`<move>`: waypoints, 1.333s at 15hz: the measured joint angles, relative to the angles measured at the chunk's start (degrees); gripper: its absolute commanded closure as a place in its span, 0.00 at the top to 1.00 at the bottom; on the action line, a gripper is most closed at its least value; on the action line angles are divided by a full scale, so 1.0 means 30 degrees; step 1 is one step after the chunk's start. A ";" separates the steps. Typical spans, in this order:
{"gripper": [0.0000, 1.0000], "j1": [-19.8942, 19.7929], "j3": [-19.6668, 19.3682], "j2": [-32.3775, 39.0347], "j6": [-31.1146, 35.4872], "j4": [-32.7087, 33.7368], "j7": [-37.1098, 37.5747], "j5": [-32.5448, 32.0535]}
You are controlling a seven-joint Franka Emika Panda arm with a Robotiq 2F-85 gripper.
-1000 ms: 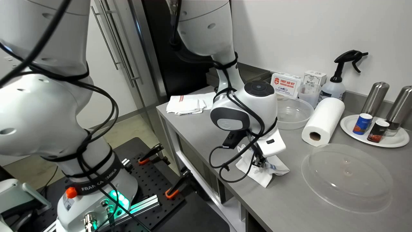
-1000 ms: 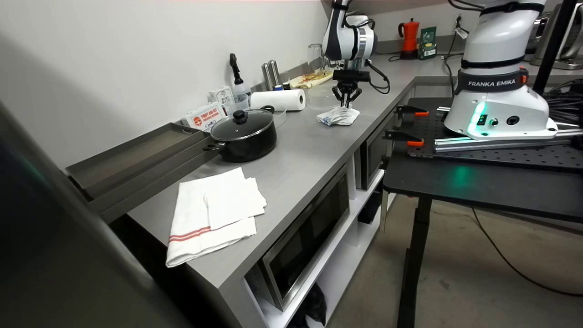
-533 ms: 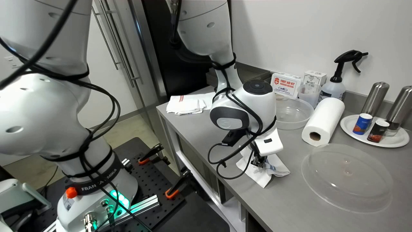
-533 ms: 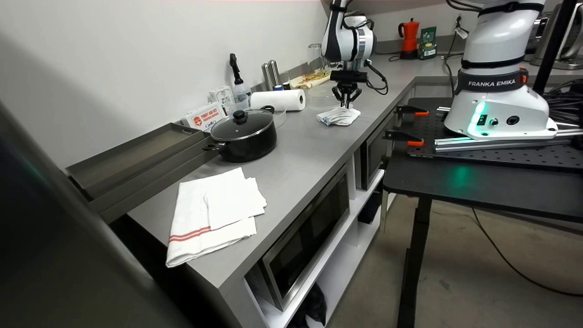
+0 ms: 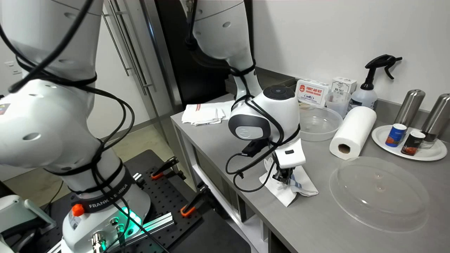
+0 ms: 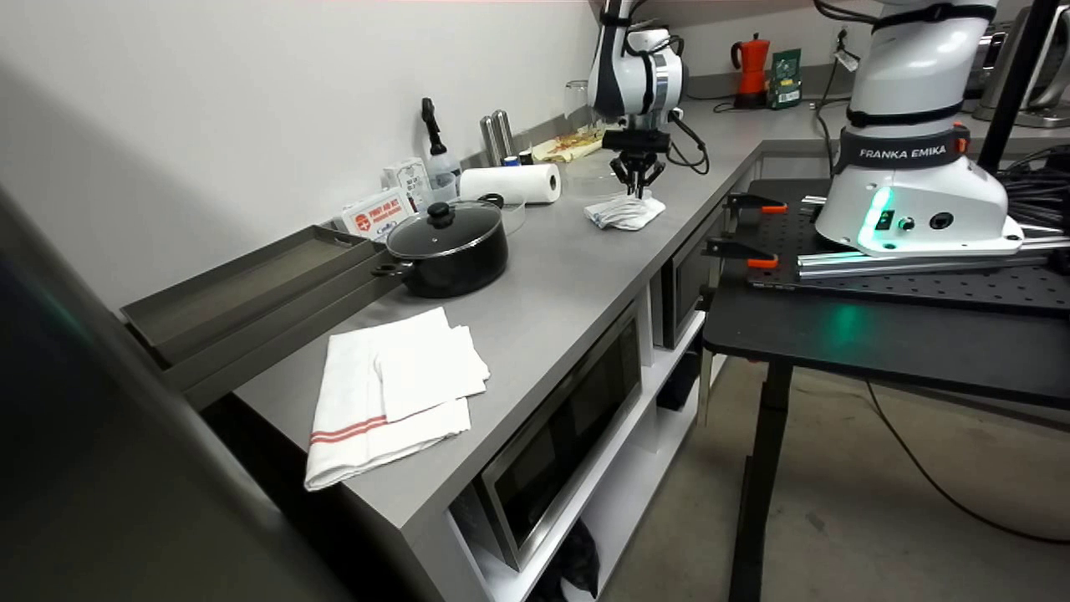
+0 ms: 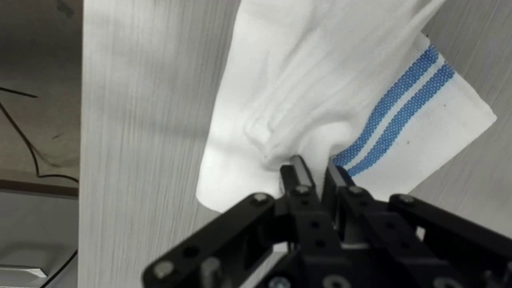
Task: Pick up the white towel with blue strips from the countertop and move it to the right.
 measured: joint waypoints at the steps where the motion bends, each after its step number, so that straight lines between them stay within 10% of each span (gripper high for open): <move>1: 0.03 0.0426 -0.0361 0.0004 -0.0001 -0.0013 0.0210 0.0093; 20: 0.11 0.3849 -0.3119 0.0033 -0.0104 -0.0234 0.3356 0.0209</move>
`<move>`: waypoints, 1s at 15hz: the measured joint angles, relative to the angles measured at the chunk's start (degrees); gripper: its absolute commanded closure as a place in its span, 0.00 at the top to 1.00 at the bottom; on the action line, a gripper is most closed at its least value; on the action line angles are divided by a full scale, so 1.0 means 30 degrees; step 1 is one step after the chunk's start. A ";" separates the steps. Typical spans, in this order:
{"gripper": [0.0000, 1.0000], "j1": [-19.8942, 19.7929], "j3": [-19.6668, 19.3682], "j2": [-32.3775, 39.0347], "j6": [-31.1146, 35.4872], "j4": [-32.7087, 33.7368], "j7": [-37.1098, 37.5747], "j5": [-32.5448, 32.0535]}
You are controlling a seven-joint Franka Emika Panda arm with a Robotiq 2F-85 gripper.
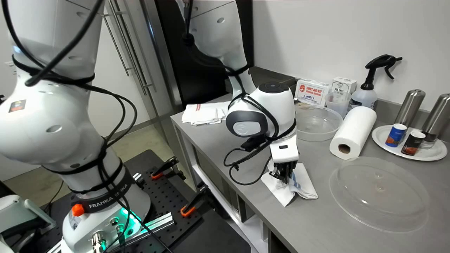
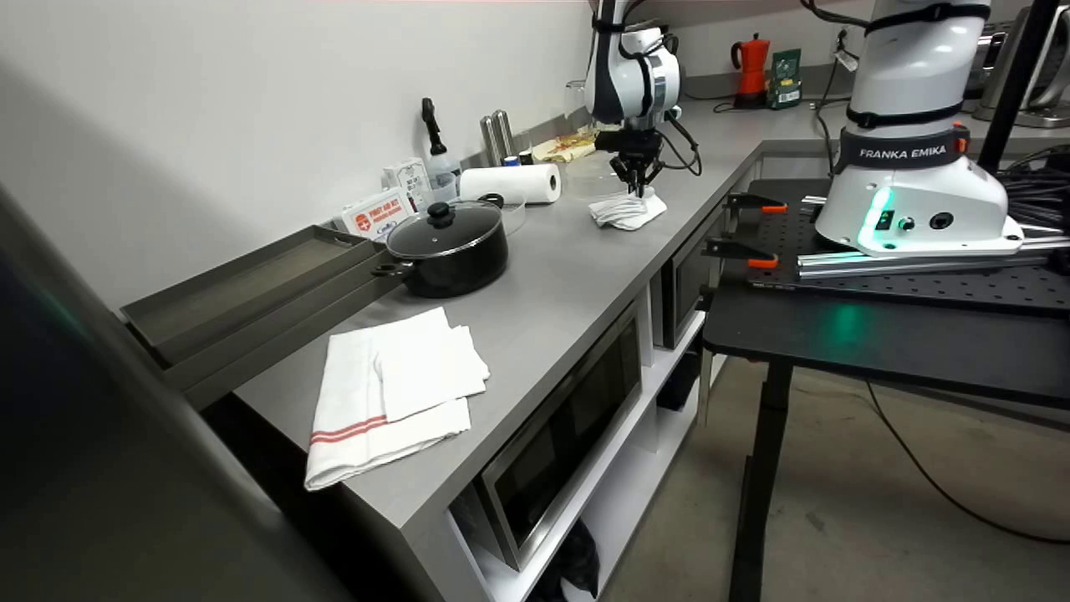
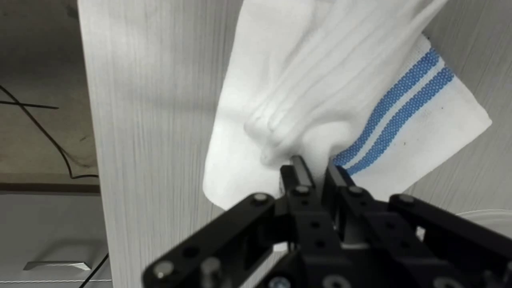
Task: Pick up the white towel with blue strips from the countertop and move it to the right.
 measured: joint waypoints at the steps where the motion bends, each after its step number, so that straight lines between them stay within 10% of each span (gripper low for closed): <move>1: 0.11 -0.0005 0.0000 0.0008 0.0000 0.0002 -0.0001 0.0000; 15: 0.03 -0.0010 -0.0386 0.0048 -0.0476 0.0353 0.0083 -0.0001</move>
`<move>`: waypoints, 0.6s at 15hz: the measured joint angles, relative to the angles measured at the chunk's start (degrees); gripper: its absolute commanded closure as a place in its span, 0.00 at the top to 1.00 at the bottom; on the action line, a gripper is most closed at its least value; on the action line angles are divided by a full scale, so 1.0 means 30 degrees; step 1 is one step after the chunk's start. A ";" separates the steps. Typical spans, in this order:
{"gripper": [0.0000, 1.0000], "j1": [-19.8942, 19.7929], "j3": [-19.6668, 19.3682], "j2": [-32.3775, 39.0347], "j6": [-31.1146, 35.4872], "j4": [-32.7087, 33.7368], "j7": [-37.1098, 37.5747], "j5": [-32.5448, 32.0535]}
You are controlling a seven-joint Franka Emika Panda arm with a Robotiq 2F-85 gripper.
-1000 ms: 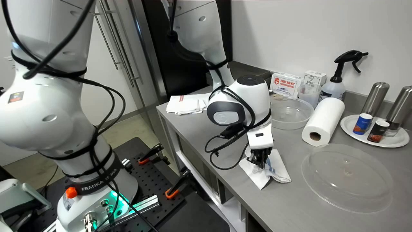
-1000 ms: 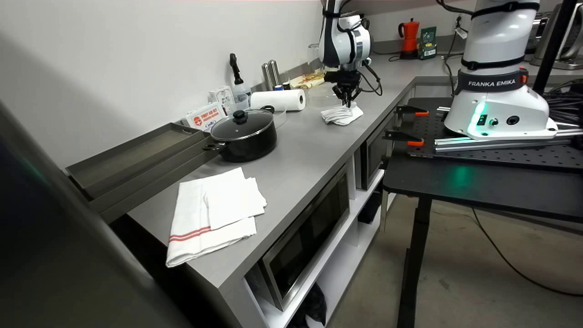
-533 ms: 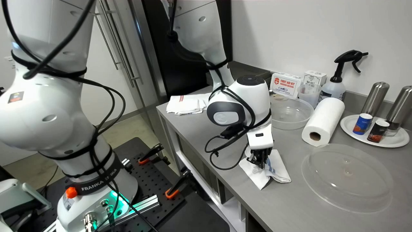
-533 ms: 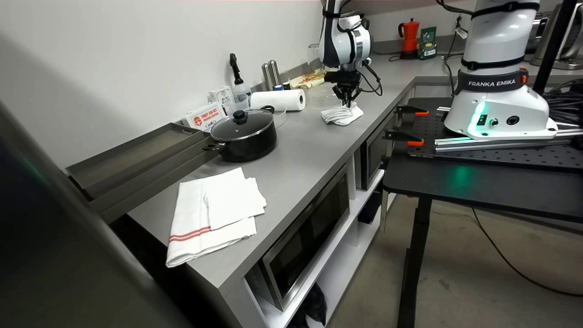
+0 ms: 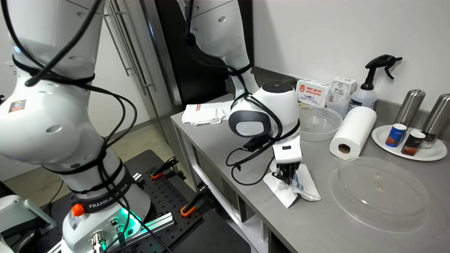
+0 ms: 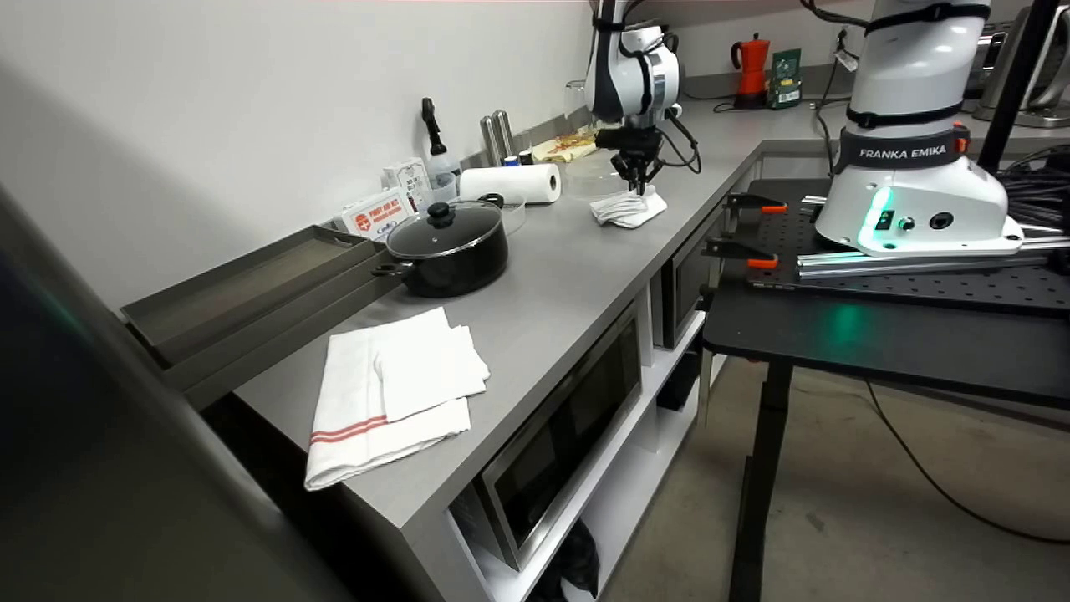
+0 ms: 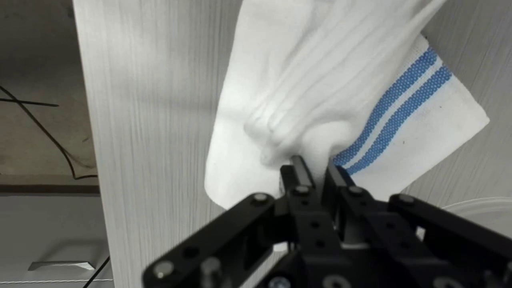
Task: Pick up the white towel with blue strips from the countertop and move it to the right.
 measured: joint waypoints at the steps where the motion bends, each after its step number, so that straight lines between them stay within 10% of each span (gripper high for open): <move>1: 0.03 -0.0018 -0.0228 0.0006 -0.0353 0.0217 0.0047 0.0000; 9: 0.03 -0.0361 -0.2033 0.1100 -0.3472 0.2767 0.1273 -0.0167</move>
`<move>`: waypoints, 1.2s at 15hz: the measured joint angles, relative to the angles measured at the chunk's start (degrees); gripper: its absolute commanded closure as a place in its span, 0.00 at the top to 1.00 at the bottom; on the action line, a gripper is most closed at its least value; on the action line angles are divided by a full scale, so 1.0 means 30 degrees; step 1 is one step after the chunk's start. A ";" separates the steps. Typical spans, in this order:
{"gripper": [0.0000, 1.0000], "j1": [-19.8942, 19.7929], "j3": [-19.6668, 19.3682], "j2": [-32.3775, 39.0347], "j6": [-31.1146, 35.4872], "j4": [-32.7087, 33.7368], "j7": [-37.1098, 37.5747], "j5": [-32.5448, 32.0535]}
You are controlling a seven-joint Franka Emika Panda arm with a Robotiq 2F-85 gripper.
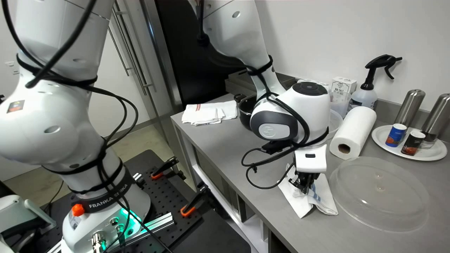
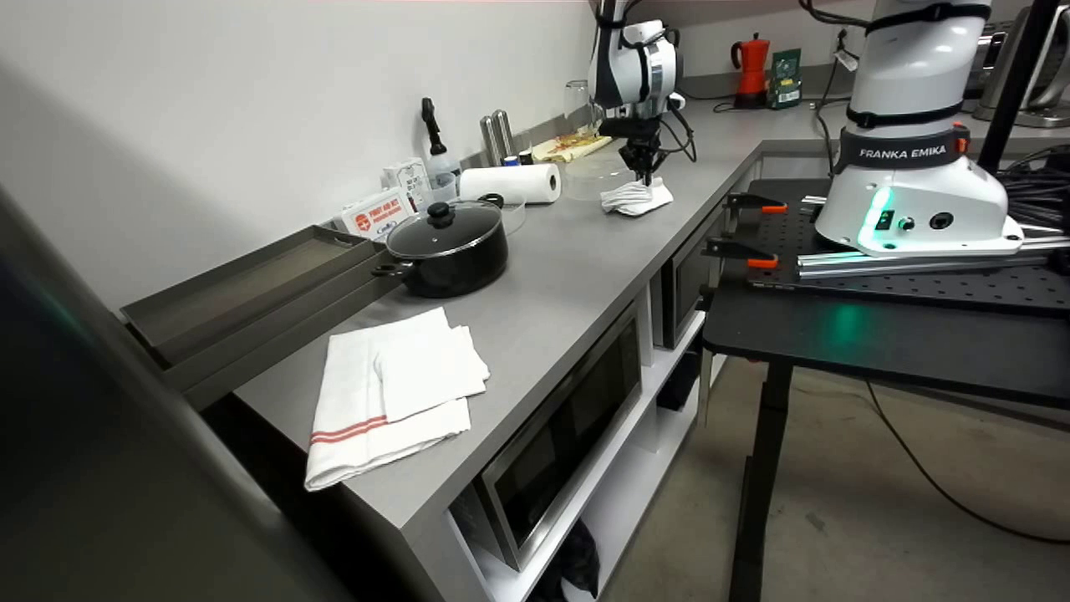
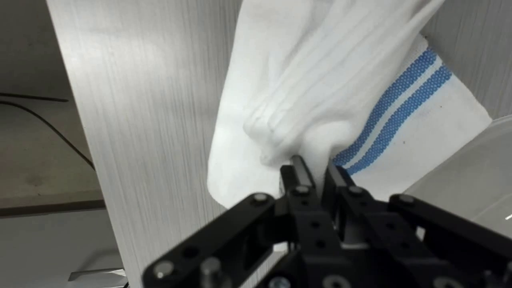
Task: Pick up the white towel with blue strips from the countertop and move it to the right.
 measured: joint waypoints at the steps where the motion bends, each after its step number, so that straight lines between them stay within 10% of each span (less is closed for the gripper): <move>1: 0.03 -0.0049 -0.0131 0.0290 -0.0281 0.0301 0.0239 -0.0053; 18: 0.03 -0.3186 -0.0694 0.3286 -0.4172 0.4802 0.2165 -0.0428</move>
